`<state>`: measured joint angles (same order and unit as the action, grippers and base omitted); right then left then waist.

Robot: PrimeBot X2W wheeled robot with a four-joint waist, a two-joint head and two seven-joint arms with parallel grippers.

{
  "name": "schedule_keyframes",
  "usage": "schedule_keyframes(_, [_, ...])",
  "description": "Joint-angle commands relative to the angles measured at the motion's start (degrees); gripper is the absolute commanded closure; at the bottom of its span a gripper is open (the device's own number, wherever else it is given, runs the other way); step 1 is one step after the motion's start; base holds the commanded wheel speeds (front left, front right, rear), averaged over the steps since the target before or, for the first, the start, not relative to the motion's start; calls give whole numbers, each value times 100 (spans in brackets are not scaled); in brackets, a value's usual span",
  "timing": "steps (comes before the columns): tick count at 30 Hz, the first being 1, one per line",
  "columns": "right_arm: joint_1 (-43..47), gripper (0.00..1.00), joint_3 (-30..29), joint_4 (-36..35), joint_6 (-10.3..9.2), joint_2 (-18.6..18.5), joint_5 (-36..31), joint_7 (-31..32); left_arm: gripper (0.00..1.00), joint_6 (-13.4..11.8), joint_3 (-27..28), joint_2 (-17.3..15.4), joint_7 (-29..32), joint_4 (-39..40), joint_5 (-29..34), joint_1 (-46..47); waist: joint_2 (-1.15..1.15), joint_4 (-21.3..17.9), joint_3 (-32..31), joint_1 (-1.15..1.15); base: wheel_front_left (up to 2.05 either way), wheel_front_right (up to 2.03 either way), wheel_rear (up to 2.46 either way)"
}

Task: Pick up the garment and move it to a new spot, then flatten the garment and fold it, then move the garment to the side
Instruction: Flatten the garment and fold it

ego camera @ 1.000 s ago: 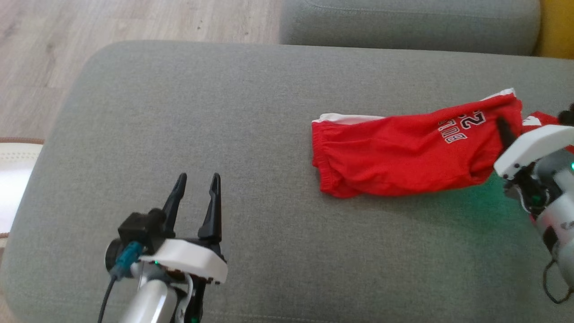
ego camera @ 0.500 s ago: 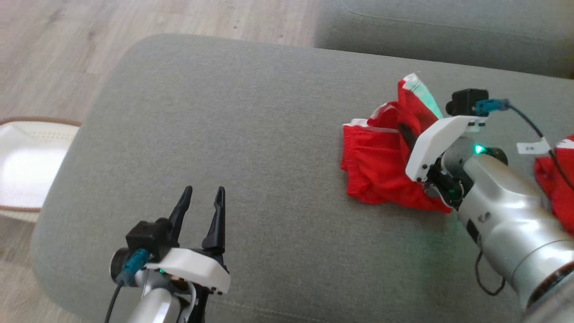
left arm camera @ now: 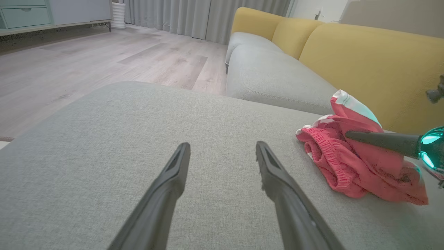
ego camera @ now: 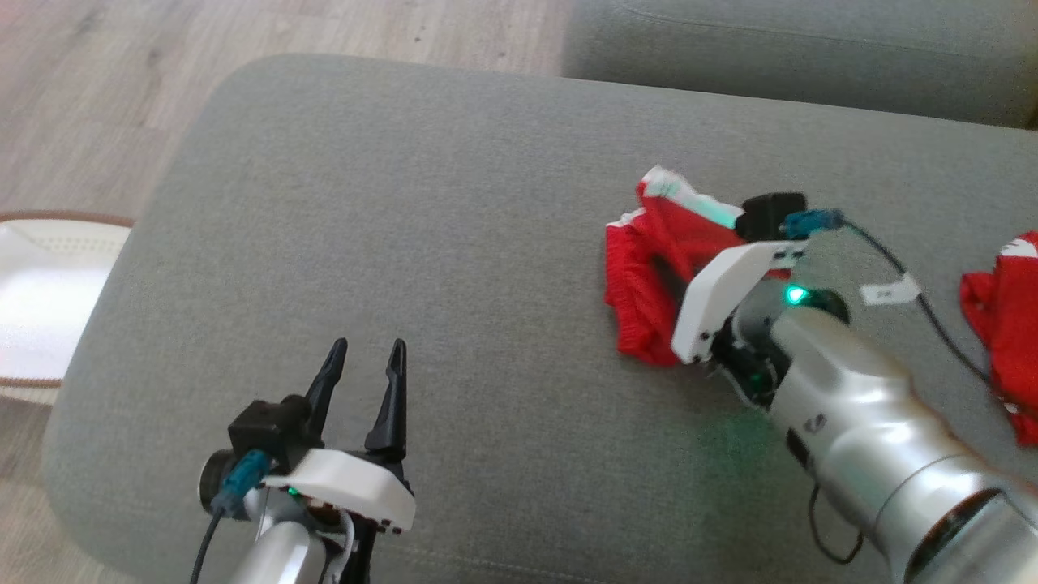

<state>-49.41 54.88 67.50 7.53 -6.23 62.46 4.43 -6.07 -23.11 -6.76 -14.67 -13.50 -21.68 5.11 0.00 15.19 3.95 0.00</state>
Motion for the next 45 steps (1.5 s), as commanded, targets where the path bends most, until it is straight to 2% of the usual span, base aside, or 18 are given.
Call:
schedule_keyframes(1, [33, 0, 21, -218, -4, 145, 19, -128, 0, -3, 225, 7, -33, 138, 62, 275, 0, -92, -11, 0, 0, 0, 0])
schedule_keyframes(7, [166, 0, -49, -945, -4, 91, 205, -650, 0, -13, 278, 13, -33, 115, 60, 259, 0, -329, -93, 0, 0, 0, 0])
schedule_keyframes(10, [260, 0, -165, -1489, -4, -184, 342, -1019, 0, -25, 319, 16, -33, 127, 56, 212, 0, -435, -170, 0, 0, 0, 0])
schedule_keyframes(14, [413, 0, -428, -2101, -4, -807, 453, -1541, 0, -35, 379, 19, -33, 192, 65, 158, 0, -555, -243, 0, 0, 0, 0])
schedule_keyframes(19, [731, 0, -835, -2188, -4, -1529, 561, -1707, 0, -32, 456, 24, -33, 279, 87, 108, 0, -650, -259, 0, 0, 0, 0])
schedule_keyframes(21, [851, 0, -980, -2137, -4, -1632, 667, -1695, 0, -17, 457, 35, -33, 288, 96, 95, 0, -673, -236, 0, 0, 0, 0])
schedule_keyframes(24, [913, 0, -1093, -1994, -4, -1589, 743, -1614, 0, 12, 436, 51, -33, 265, 108, 106, 0, -682, -195, 0, 0, 0, 0])
schedule_keyframes(25, [920, 14, -1097, -1899, -4, -1439, 787, -1464, 0, 34, 430, 58, -33, 248, 116, 131, 0, -667, -173, 0, 0, 0, 0])
schedule_keyframes(26, [916, 56, -1083, -1840, -4, -1353, 800, -1369, 0, 45, 425, 64, -33, 238, 120, 149, 0, -647, -160, 0, 0, 0, 0])
schedule_keyframes(27, [916, 56, -1083, -1840, -4, -1353, 800, -1369, 0, 45, 425, 64, -33, 238, 120, 149, 0, -647, -160, 0, 0, 0, 0])
schedule_keyframes(28, [917, 100, -1071, -1779, -4, -1254, 834, -1244, 0, 58, 416, 71, -33, 225, 123, 170, 0, -620, -147, 0, 0, 0, 0])
schedule_keyframes(33, [975, 100, -875, -1564, -4, -753, 930, -611, 0, 86, 403, 107, -33, 162, 135, 226, 0, -408, -92, 0, 0, 0, 0])
schedule_keyframes(39, [1131, 100, -627, -1344, -4, -172, 886, -439, 0, 107, 422, 111, -33, 99, 155, 266, 0, -141, -15, 0, 0, 0, 0])
schedule_keyframes(45, [1311, 100, -205, -1734, -4, 218, 882, -370, 0, 116, 449, 103, -33, 69, 170, 294, 0, -79, 28, 0, 0, 0, 0])
